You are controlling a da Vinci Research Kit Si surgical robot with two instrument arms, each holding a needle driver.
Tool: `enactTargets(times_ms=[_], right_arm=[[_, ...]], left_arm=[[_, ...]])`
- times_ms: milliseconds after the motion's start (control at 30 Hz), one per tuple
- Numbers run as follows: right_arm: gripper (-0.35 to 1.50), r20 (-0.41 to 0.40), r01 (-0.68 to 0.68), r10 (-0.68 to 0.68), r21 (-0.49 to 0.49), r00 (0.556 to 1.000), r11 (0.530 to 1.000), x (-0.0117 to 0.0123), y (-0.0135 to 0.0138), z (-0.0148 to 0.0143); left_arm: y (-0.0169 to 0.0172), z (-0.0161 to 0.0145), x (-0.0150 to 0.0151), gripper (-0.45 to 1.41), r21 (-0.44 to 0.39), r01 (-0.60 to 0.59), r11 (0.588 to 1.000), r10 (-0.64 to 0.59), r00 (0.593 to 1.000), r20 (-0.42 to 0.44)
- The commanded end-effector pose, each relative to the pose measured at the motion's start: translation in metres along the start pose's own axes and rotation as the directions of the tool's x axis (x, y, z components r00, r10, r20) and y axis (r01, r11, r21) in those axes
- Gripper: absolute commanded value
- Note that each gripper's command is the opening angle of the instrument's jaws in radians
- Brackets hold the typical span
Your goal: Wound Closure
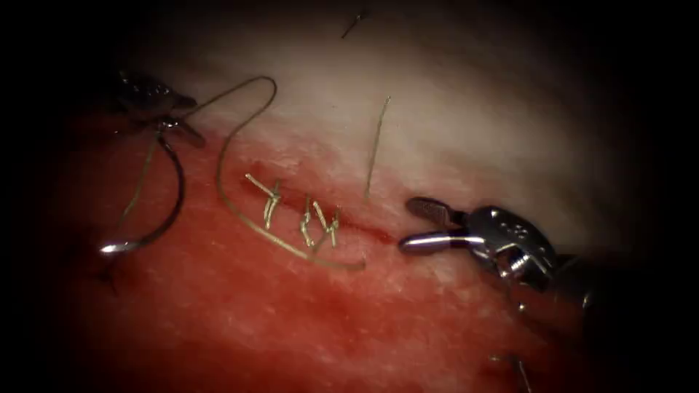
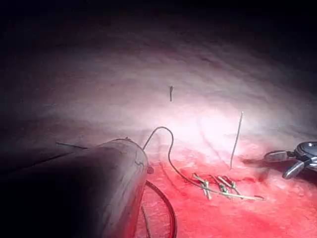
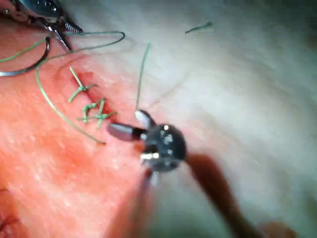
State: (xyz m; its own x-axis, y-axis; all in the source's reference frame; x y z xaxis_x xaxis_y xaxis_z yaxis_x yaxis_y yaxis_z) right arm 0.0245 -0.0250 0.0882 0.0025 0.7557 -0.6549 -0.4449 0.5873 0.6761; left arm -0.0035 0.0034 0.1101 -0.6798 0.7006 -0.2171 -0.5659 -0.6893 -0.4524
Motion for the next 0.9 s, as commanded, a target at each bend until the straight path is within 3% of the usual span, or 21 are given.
enactTargets(times_ms=[33,167,200,233,267,433,533,633,900], right_arm=[[1.43,-0.002,0.002,-0.002,0.002,1.0,1.0,-0.0004,0.0001,0.0009],[1.43,0.001,0.002,-0.002,0.002,1.0,1.0,-0.0004,0.0,0.0009],[1.43,0.001,0.002,-0.002,0.002,1.0,1.0,-0.0004,-0.0001,0.0009],[1.43,0.001,0.002,-0.002,0.002,1.0,1.0,-0.0004,-0.0001,0.0009],[1.43,0.001,0.002,-0.002,0.002,1.0,1.0,-0.0004,-0.0001,0.0008],[1.43,0.002,0.0,0.0,0.005,1.0,1.0,-0.0002,-0.0002,0.0006],[1.43,0.003,-0.002,0.002,0.006,1.0,1.0,0.0,-0.0003,0.0004],[1.43,0.005,-0.005,0.005,0.009,1.0,1.0,0.0004,-0.0004,0.0001],[1.4,-0.022,-0.011,0.012,0.049,1.0,0.999,0.0019,-0.0014,-0.0005]], left_arm=[[-0.0003,0.0008,0.0005,0.32,-0.001,-0.003,1.0,0.003,1.0,0.001],[-0.0009,0.0015,0.0004,0.27,-0.009,0.0,1.0,0.0,1.0,0.022],[-0.001,0.0017,0.0003,0.14,-0.01,0.002,1.0,-0.001,1.0,0.029],[-0.0011,0.0018,0.0,-0.26,-0.02,0.003,1.0,-0.002,0.999,0.037],[-0.0012,0.0019,-0.0002,-0.45,-0.028,-0.001,1.0,0.003,0.999,0.045],[-0.0009,0.0014,-0.0005,-0.45,-0.055,0.0,0.999,0.002,0.999,0.045],[-0.0006,0.0004,0.0001,-0.45,-0.047,0.015,0.999,-0.015,1.0,0.001],[-0.0002,-0.0008,0.0008,-0.45,-0.045,-0.046,0.998,0.045,0.998,-0.033],[0.0033,-0.0062,0.0035,-0.45,-0.038,-0.205,0.978,0.188,0.945,-0.267]])
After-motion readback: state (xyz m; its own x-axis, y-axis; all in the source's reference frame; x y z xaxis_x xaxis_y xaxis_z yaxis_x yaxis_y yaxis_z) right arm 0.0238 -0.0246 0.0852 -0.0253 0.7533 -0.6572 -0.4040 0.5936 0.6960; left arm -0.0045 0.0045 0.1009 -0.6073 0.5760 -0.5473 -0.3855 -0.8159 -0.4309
